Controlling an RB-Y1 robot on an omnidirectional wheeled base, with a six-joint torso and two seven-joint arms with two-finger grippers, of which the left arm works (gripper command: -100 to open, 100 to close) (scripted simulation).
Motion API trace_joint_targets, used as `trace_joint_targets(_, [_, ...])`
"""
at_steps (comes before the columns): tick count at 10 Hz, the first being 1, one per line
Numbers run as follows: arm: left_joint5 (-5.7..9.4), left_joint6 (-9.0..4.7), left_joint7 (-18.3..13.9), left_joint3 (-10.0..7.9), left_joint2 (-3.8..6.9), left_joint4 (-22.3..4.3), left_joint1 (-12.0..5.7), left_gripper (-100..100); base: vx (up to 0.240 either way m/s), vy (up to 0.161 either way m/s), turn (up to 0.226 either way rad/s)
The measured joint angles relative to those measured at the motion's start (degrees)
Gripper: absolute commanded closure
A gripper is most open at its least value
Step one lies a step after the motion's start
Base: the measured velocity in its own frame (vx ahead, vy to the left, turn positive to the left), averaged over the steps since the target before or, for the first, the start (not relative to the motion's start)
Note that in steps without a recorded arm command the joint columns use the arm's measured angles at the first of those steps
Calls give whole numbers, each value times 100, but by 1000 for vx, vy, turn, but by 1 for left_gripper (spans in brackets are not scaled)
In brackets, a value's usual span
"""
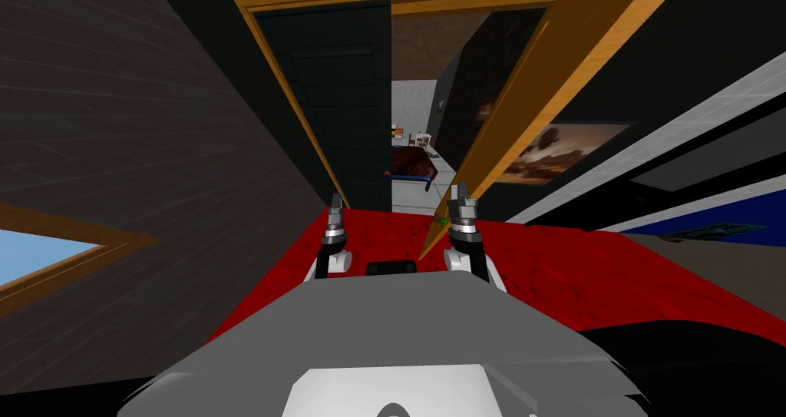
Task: Pull the door open
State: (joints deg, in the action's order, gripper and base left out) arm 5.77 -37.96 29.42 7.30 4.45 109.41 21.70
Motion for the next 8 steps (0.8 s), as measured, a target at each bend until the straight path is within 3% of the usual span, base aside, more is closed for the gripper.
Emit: trace_joint_targets(8, [20, -134, 1053, 152, 68, -1147, -456, -100, 91, 6, -33])
